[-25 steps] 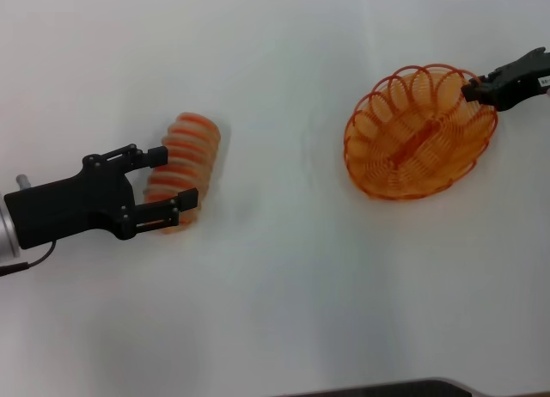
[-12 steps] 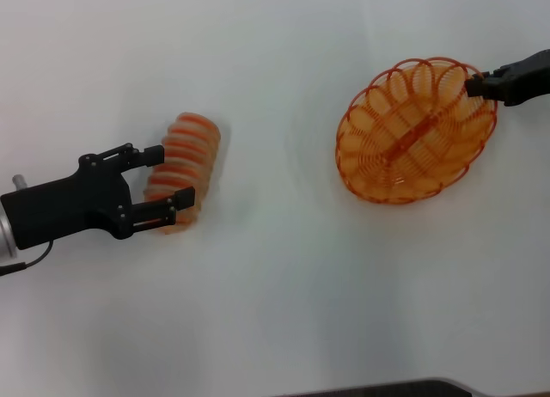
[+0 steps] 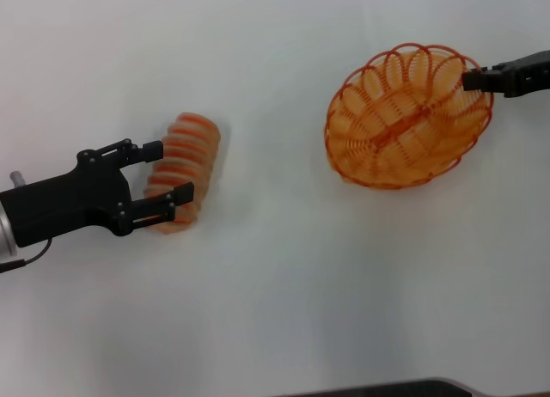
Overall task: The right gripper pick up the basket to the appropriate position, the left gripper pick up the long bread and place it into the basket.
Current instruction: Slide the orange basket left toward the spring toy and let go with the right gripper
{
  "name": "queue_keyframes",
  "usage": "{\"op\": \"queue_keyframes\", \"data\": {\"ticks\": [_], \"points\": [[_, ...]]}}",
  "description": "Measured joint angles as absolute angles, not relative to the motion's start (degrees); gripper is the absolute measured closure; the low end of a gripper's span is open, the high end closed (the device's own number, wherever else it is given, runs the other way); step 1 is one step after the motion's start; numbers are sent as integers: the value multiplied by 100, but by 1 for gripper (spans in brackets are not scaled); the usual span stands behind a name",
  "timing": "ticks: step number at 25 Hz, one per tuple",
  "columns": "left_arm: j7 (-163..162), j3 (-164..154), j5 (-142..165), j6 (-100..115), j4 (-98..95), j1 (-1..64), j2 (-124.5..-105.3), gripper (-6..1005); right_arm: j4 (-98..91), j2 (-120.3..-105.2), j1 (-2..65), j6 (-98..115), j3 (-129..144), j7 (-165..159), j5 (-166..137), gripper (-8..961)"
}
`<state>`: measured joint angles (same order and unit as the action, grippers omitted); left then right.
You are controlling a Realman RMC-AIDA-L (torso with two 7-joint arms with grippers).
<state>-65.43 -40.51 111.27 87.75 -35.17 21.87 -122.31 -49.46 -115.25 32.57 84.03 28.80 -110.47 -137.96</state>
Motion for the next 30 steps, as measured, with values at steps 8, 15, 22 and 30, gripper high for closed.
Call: {"op": "queue_keyframes", "data": {"ticks": [8, 15, 22, 30], "points": [[-6551, -4052, 11127, 8889, -3645, 2189, -12231, 202, -4504, -11430, 3403, 8559, 2959, -11454, -13791, 865], [-6535, -4043, 11127, 8920, -3752, 2188, -12242, 201, -3951, -11227, 3602, 8596, 2971, -11887, -13789, 857], [-6529, -4042, 11127, 8938, -3939, 2188, -12296, 202, -3615, -11110, 3810, 8542, 3005, -12338, -13817, 846], [-6450, -4043, 11127, 8939, -4022, 2181, -12352, 202, -3364, -11107, 3933, 8198, 3192, -13134, -13823, 833]]}}
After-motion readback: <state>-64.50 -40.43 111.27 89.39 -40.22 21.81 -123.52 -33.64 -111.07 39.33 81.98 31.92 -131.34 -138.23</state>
